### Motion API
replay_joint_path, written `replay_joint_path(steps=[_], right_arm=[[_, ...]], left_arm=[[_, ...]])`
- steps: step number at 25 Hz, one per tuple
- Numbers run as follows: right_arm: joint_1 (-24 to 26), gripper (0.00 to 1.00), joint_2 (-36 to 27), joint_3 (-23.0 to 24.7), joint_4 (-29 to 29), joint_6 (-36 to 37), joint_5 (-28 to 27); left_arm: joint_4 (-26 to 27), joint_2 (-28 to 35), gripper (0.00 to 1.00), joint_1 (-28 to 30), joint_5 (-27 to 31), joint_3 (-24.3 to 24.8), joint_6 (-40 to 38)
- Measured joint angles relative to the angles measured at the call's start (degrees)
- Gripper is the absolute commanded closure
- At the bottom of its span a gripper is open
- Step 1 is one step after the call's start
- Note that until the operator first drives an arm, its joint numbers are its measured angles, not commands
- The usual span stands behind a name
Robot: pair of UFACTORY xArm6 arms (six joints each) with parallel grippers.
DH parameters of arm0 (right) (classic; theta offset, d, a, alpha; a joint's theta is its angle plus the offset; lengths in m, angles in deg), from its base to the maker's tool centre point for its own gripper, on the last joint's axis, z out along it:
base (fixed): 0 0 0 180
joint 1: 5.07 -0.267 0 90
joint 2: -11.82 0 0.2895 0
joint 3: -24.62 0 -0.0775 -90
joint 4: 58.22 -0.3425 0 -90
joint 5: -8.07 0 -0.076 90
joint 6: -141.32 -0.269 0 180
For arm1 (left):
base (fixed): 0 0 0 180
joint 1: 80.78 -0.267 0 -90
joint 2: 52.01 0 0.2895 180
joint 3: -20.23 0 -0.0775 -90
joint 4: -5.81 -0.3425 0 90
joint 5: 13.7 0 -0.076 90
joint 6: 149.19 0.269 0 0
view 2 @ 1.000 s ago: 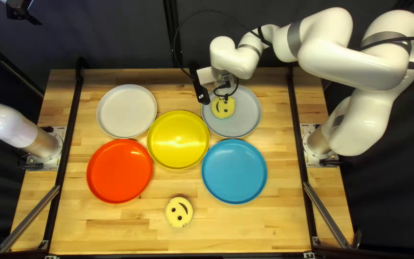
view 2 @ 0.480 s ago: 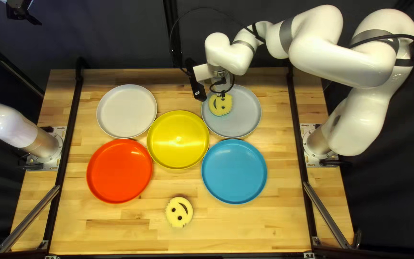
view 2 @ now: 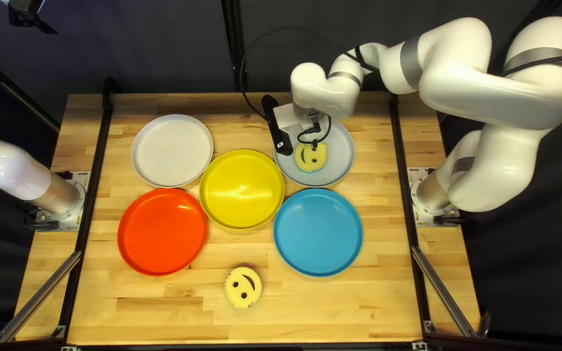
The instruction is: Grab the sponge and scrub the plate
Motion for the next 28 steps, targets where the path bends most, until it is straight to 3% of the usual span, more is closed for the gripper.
replay_joint_path(steps=[15,20,28], right_arm=[[9.35,1.0,3.33,-4.41,-0.5,6.87,0.64],[9.43,1.0,1.53,-1.8,-0.31,6.75,1.58],[5.47,1.0,-3.9,4.8,-0.12,3.55,3.21]], left_arm=[[0.0,0.0,0.0,0.0,0.0,0.0,0.0],[0.0,0.0,0.0,0.0,0.0,0.0,0.0],[0.0,0.0,0.0,0.0,0.0,0.0,0.0]])
